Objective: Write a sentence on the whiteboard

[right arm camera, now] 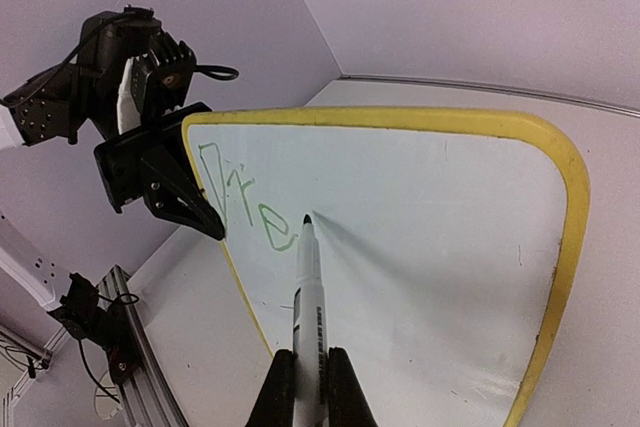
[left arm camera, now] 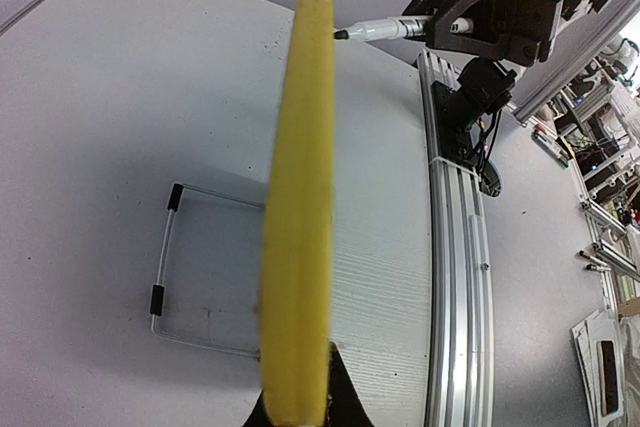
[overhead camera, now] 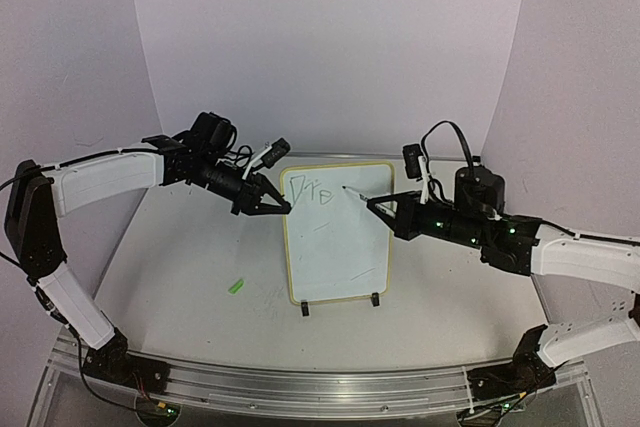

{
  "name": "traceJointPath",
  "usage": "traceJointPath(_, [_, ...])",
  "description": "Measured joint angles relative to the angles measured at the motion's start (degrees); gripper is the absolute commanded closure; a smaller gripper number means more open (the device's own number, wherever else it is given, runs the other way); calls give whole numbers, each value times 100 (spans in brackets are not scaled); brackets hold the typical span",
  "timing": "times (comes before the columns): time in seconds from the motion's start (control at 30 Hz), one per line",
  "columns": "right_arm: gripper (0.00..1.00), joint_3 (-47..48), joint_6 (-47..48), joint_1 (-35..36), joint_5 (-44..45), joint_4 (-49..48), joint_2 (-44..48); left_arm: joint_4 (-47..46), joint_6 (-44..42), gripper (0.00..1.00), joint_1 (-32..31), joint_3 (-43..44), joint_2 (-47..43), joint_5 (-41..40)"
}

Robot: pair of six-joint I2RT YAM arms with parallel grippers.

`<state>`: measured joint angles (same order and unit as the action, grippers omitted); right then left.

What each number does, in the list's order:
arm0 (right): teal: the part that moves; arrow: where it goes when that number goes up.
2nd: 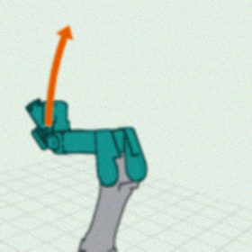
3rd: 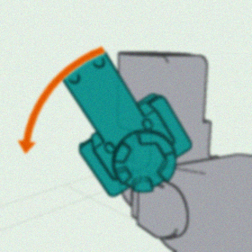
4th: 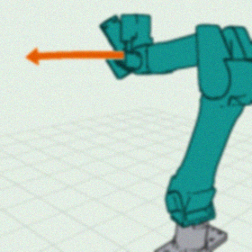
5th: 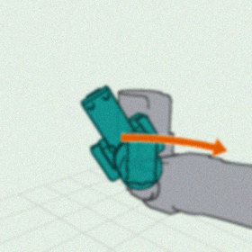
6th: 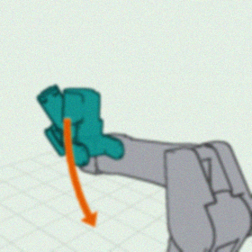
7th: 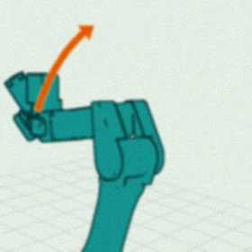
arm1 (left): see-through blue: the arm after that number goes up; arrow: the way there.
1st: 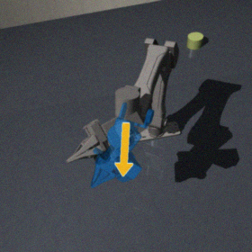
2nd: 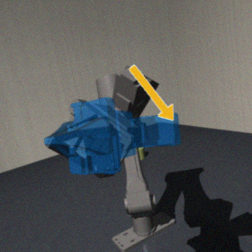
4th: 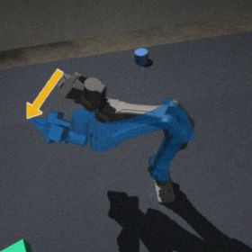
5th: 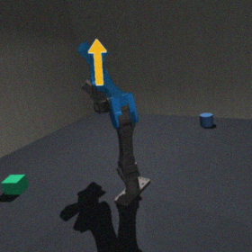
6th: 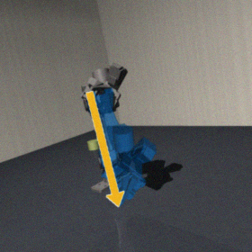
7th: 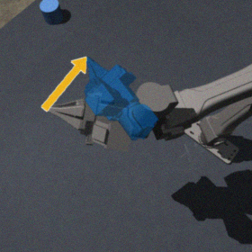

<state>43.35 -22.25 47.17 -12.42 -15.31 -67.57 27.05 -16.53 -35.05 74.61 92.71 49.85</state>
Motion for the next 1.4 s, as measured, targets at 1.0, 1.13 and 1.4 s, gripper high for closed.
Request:
traceJointPath(1.0, [100,-27,116,-25,-308,25,-319,-4,6,100,-6,7,11,-40])
traceJointPath(1.13, [100,-68,118,-26,-119,115,-144,-4,6,100,-6,8,13,-38])
traceJointPath(1.4, [100,-28,173,-27,56,161,-61,2,8,100,-6,33,35,-36])
